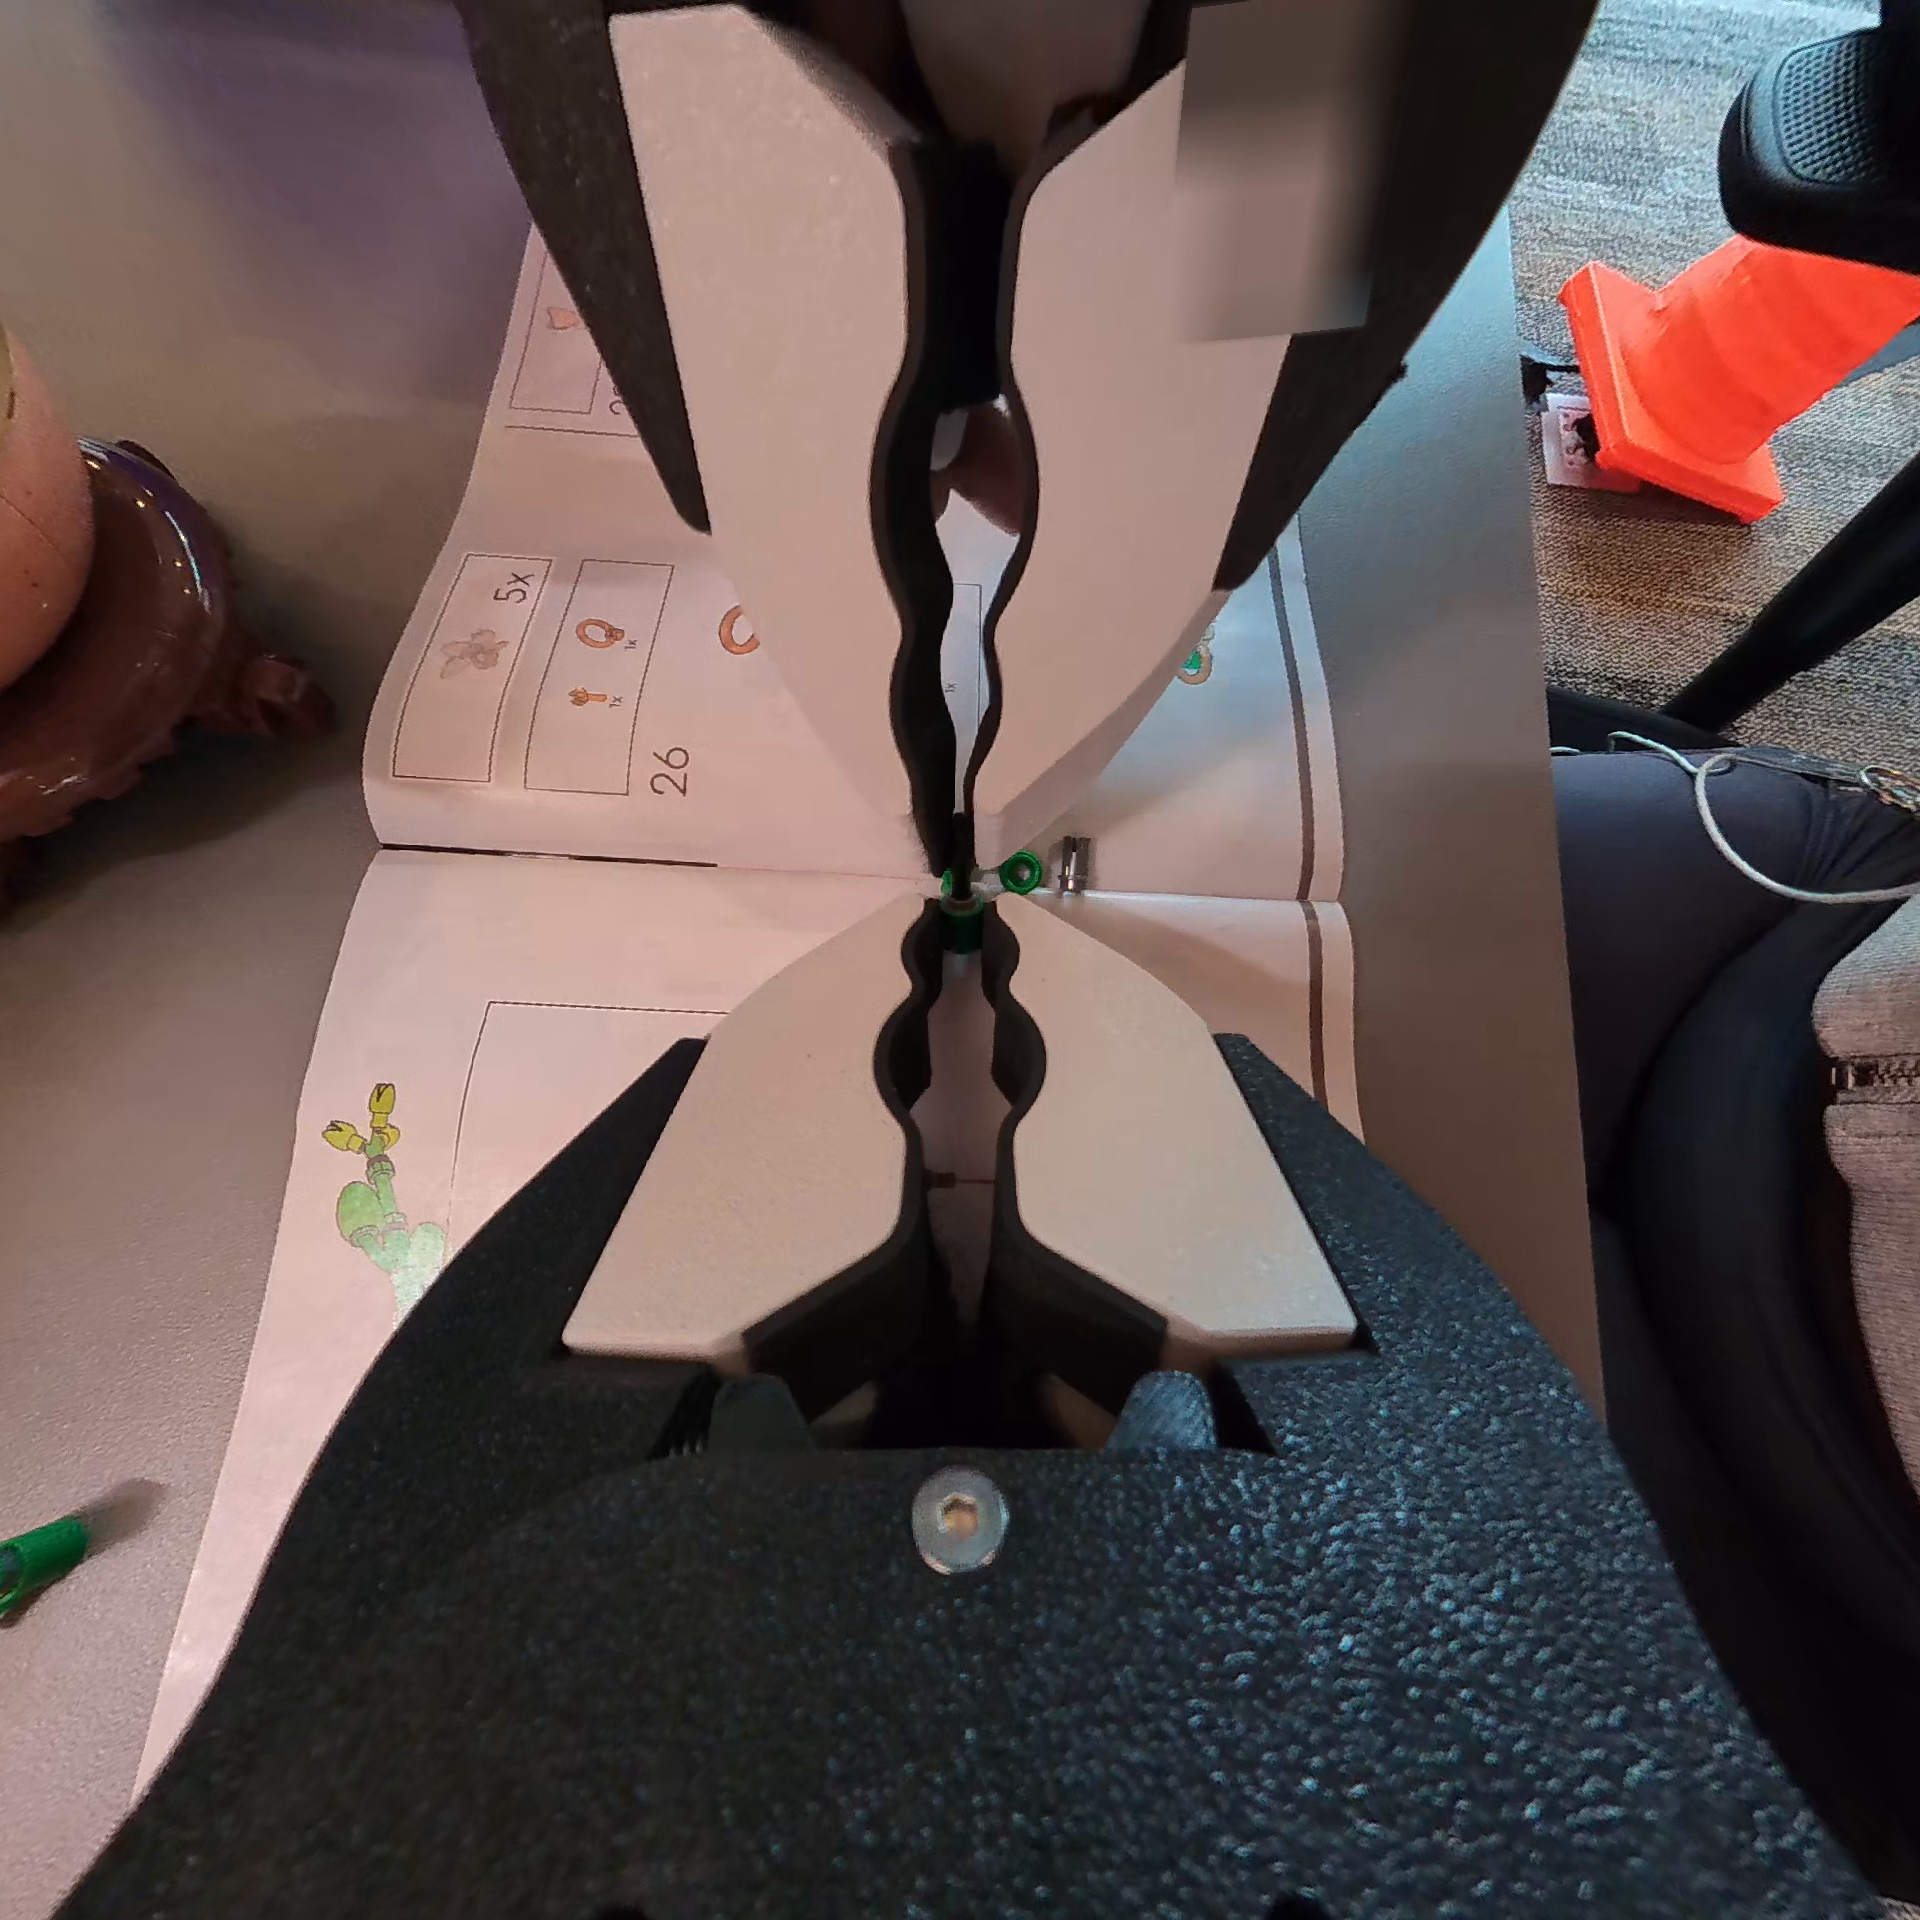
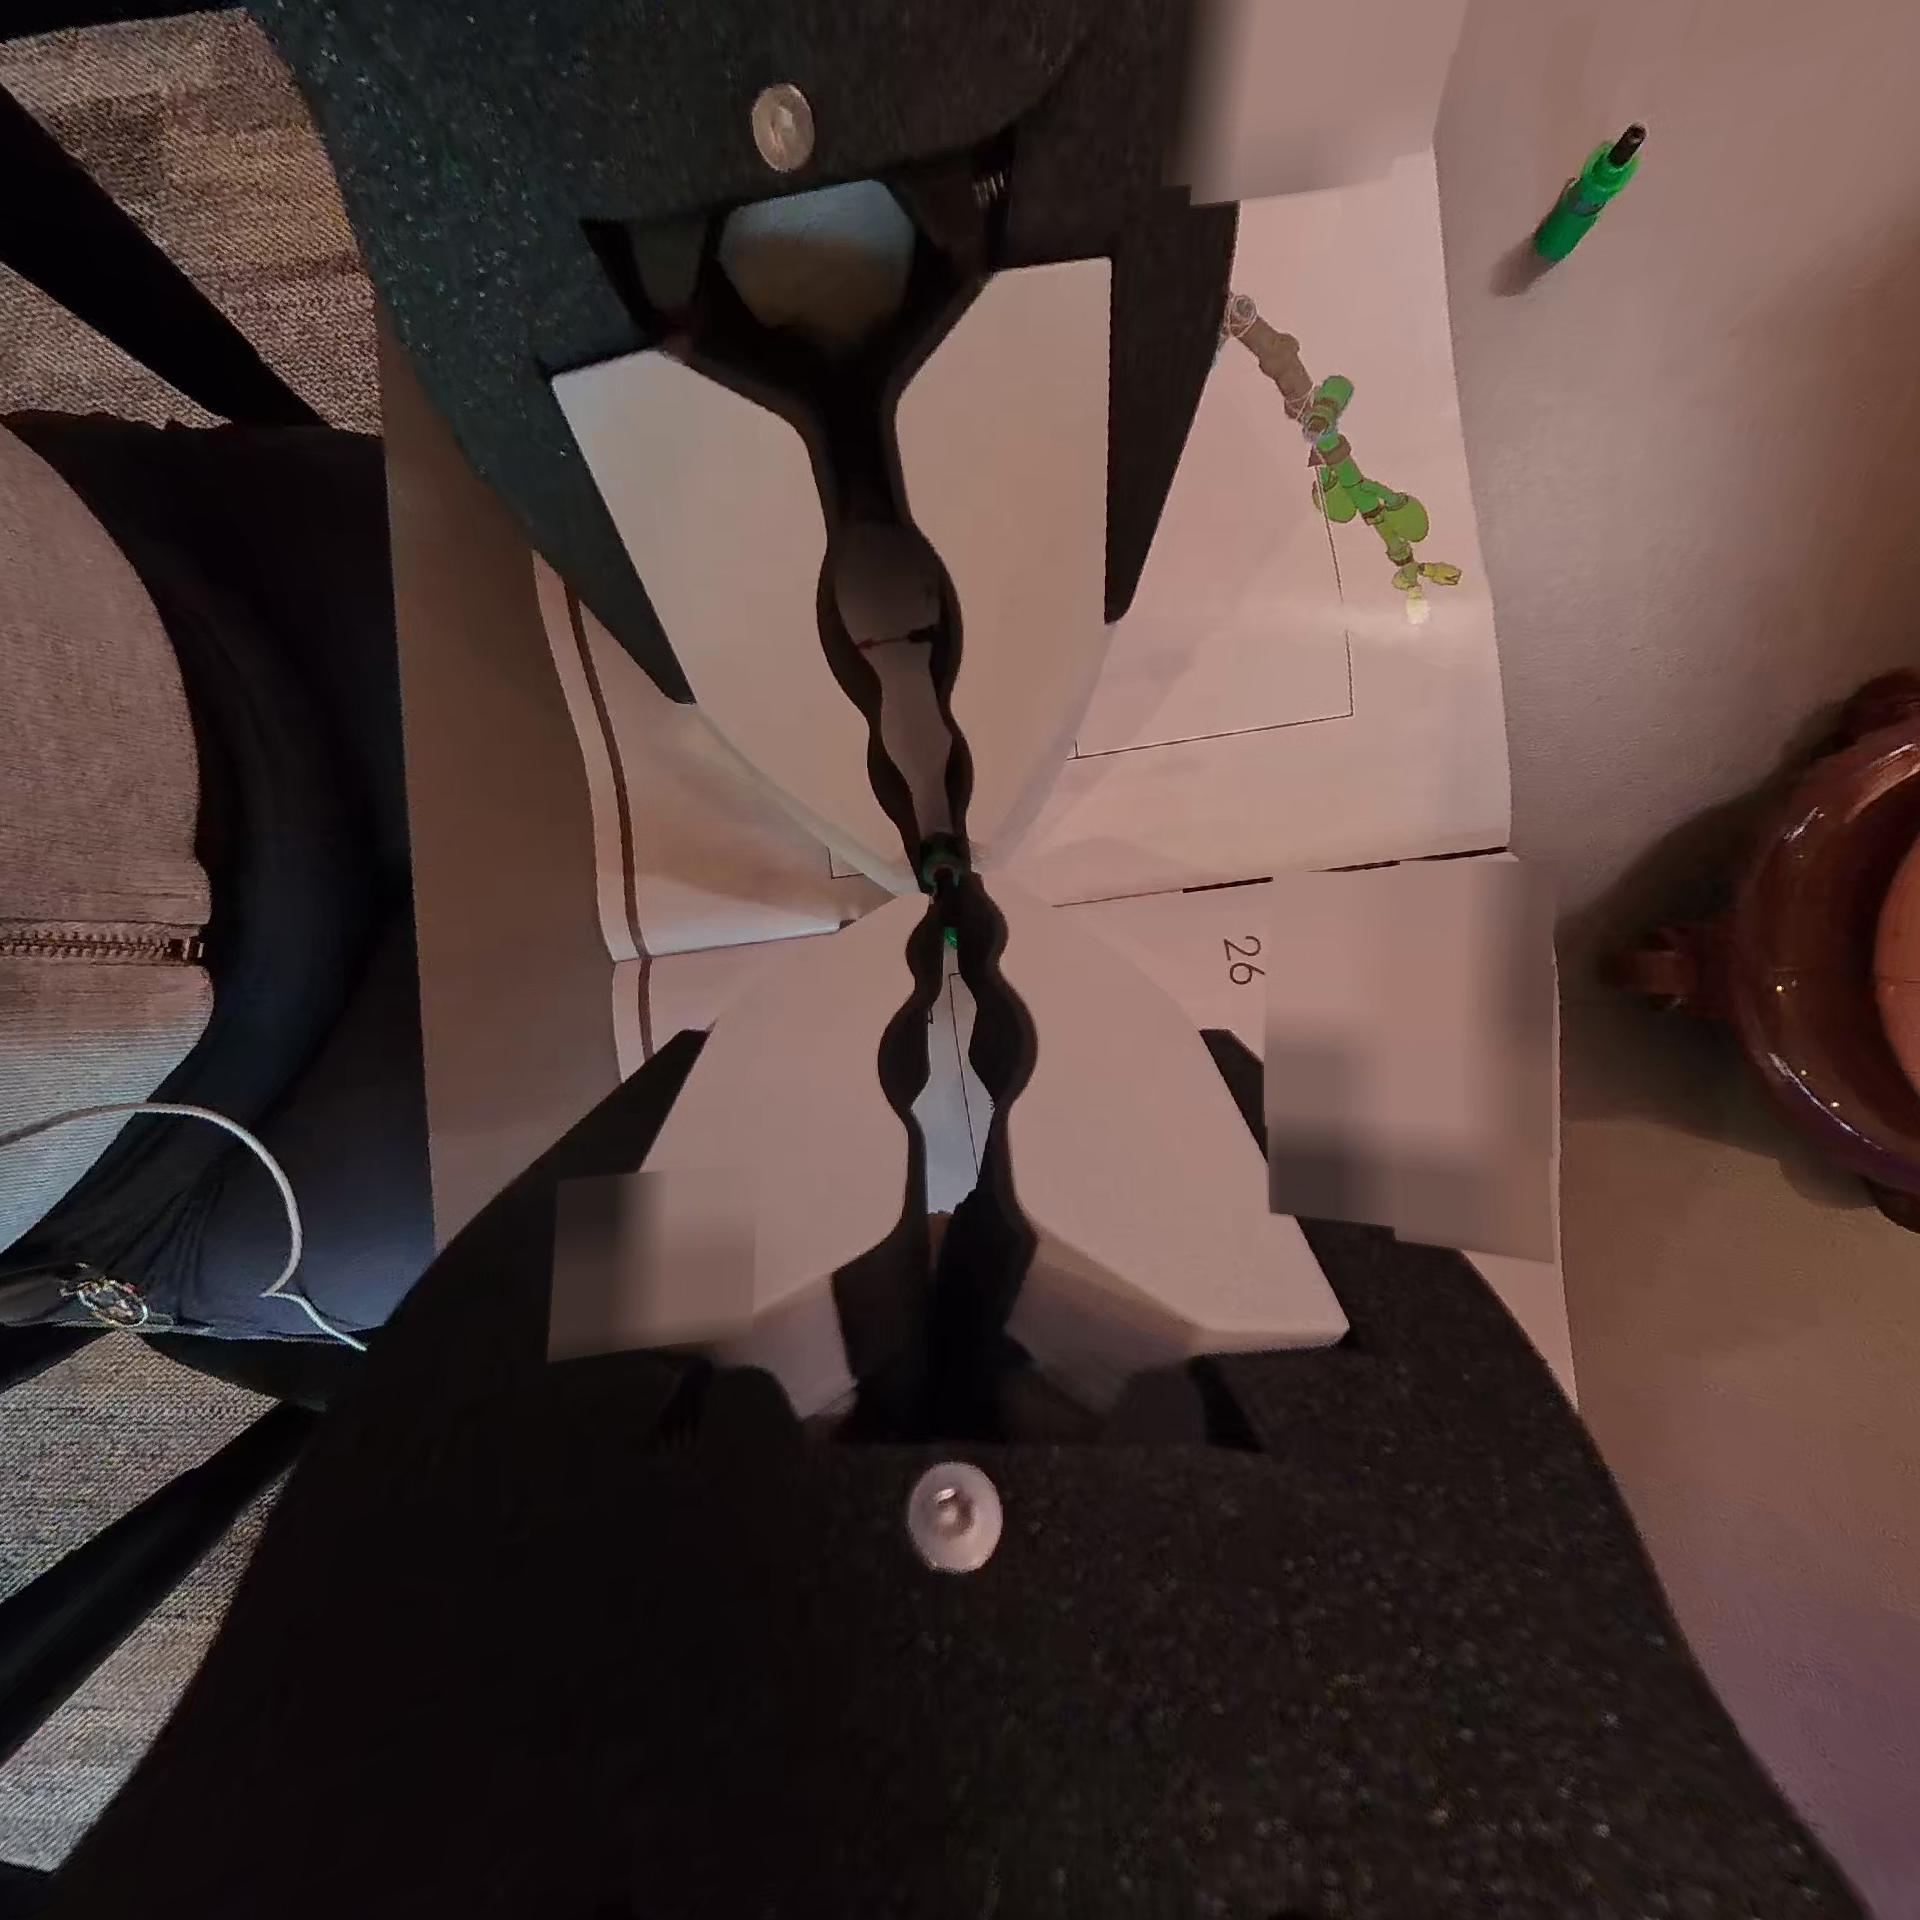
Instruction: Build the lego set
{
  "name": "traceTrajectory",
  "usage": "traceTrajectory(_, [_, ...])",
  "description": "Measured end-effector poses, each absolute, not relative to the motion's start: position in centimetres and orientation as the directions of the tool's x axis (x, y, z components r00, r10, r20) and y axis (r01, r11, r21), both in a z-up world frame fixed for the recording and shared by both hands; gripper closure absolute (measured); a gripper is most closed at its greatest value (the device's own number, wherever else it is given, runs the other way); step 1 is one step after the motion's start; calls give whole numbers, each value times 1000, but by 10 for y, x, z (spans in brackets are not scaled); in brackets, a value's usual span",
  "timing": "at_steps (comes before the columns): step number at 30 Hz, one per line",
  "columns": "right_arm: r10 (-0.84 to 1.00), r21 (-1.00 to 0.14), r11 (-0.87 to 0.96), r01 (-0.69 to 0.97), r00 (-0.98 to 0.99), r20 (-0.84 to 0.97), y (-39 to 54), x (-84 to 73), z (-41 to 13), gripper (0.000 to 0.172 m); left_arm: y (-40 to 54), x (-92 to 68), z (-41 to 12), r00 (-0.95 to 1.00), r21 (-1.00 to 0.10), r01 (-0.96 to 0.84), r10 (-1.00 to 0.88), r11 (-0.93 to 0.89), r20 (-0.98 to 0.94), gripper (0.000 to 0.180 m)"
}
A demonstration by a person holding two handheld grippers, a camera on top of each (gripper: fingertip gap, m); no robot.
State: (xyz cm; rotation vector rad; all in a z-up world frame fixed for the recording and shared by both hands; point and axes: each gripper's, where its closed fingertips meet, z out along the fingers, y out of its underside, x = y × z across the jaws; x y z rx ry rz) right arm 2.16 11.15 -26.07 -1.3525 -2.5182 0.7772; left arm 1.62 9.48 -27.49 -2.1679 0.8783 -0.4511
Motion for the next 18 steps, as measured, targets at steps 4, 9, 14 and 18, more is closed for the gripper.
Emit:
traceTrajectory(4, [824,-520,440,732,-559,-89,111,21,-261,170,95,17,-275,704,-747,-448,-709,-491,44,174])
traceTrajectory(9, [833,-504,444,741,-549,-73,111,21,-262,170,95,16,-275,704,-747,-449,-709,-490,42,174])
traceTrajectory(14, [837,-498,441,747,-543,-73,108,19,-264,170,95,16,-275,704,-747,-449,-709,-491,43,174])
traceTrajectory(18, [840,-493,444,748,-539,-61,109,19,-265,170,95,16,-275,704,-747,-448,-708,-492,44,174])
